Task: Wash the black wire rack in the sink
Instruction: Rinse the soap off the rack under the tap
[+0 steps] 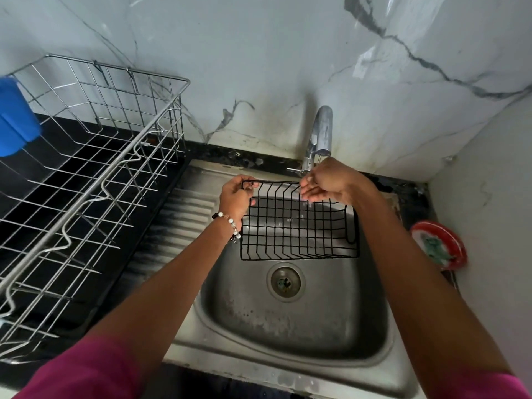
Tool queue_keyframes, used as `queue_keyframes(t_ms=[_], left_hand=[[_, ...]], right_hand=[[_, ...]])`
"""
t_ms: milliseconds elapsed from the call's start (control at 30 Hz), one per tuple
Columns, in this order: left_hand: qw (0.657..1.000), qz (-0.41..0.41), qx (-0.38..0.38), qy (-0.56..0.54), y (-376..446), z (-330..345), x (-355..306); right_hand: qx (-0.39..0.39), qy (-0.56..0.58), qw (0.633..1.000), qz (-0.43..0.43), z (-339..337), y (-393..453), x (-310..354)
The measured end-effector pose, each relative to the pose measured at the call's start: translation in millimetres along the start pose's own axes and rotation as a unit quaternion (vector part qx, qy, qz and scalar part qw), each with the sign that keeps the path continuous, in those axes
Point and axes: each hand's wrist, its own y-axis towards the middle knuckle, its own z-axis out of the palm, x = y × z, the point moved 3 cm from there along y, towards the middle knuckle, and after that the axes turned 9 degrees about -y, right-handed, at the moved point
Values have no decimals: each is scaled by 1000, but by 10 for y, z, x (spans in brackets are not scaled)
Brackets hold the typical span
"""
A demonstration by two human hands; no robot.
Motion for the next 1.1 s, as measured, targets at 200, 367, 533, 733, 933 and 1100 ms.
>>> queue_keyframes(t_ms=[200,367,533,733,933,1100], left_hand=[[999,18,-12,-49,-17,1,-15],[996,66,-4,-64,39,-39,-42],[994,99,-4,-34,123,-71,-49],[986,166,23,0,52,6,-193],[978,201,42,24,23,30,-308],[972,232,35,34,41,31,-322]], right_hand=[[62,15,998,21,63,-47,-77],[40,73,996,19,2,-33,-171],[-26,-19,999,43,-6,-10,-228],[46,64,996,45,74,-1,-229],[9,108,993,50,31,44,-305],[-10,81,993,87,55,59,-372]])
